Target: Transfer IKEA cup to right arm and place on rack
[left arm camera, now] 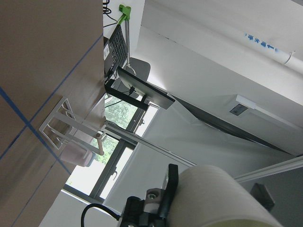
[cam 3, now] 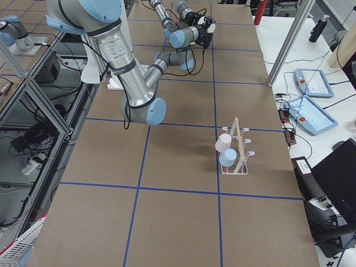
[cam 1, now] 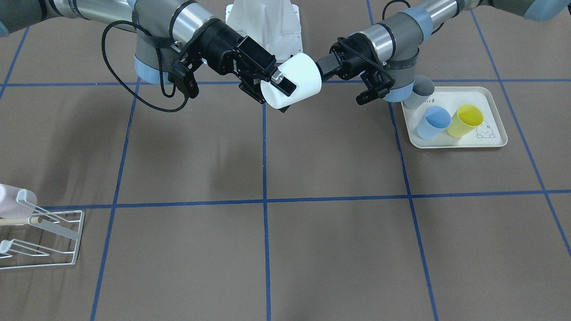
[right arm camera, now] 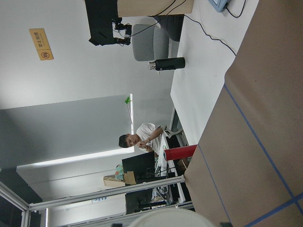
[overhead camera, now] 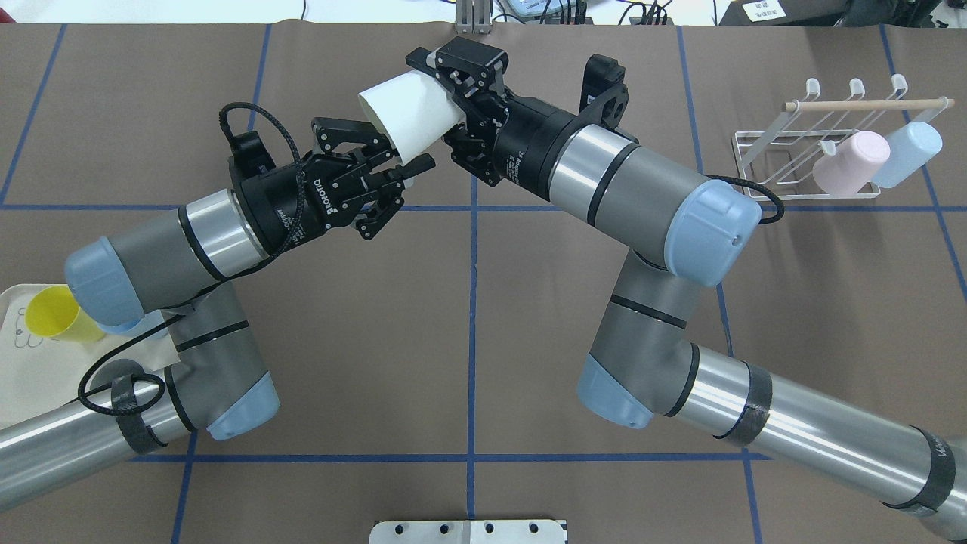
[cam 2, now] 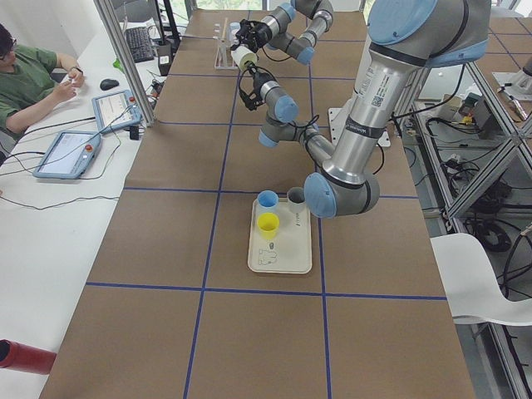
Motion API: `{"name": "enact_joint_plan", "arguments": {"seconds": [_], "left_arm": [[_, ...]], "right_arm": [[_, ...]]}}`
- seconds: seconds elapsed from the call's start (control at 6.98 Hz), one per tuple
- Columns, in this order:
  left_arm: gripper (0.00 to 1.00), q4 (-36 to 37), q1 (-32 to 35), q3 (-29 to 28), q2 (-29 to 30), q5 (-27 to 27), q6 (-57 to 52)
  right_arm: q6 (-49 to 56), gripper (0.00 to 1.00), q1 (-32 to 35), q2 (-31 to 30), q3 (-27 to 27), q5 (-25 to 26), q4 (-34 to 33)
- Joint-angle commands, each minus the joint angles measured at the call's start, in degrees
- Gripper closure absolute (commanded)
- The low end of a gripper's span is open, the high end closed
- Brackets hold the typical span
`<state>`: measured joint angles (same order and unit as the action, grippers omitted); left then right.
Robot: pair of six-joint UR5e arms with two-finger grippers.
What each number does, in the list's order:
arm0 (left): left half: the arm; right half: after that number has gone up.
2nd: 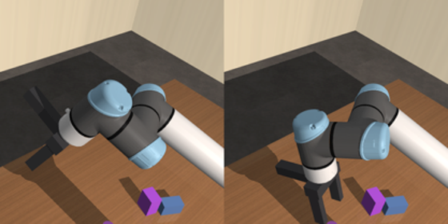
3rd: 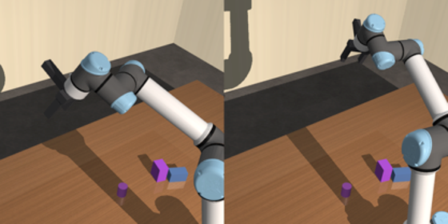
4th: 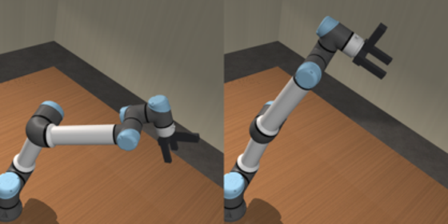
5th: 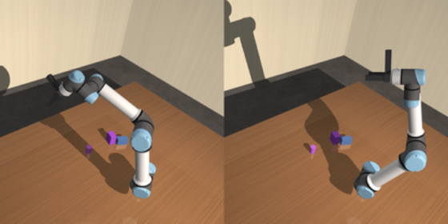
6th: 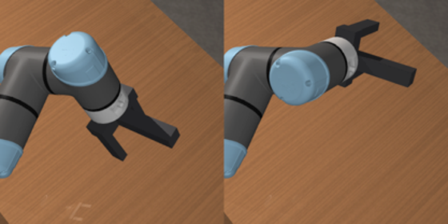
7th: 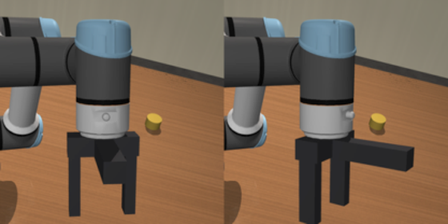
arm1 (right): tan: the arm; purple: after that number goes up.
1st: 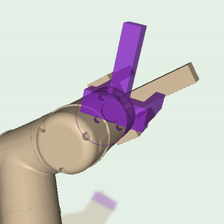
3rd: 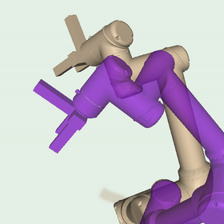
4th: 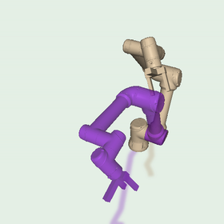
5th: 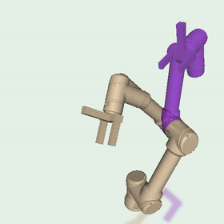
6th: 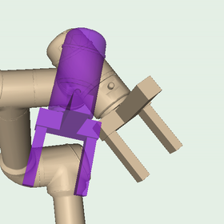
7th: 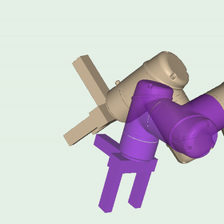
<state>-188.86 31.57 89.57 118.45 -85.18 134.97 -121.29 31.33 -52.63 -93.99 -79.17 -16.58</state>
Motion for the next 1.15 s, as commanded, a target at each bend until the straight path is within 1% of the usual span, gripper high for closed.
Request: {"name": "enact_joint_plan", "arguments": {"seconds": [0.0, 0.43, 0.72, 1.0], "left_arm": [[0.0, -0.5, -0.1, 0.0, -0.4, -0.2, -1.4], [0.0, -0.8, -0.1, 0.0, -1.3, -0.3, -1.4], [0.0, -0.8, -0.1, 0.2, -1.3, -0.3, -1.4], [0.0, -0.5, 0.1, 0.4, -1.2, -0.3, -1.4]], "right_arm": [[0.3, 1.0, 0.5, -0.5, 0.2, 0.1, 0.7], [0.4, 1.0, 0.9, -1.6, 0.1, 1.4, 0.8], [0.6, 1.0, 3.9, -4.4, 0.0, 2.1, 0.8], [5.4, 1.0, 7.2, -6.9, 0.4, 2.2, 0.5]]}}
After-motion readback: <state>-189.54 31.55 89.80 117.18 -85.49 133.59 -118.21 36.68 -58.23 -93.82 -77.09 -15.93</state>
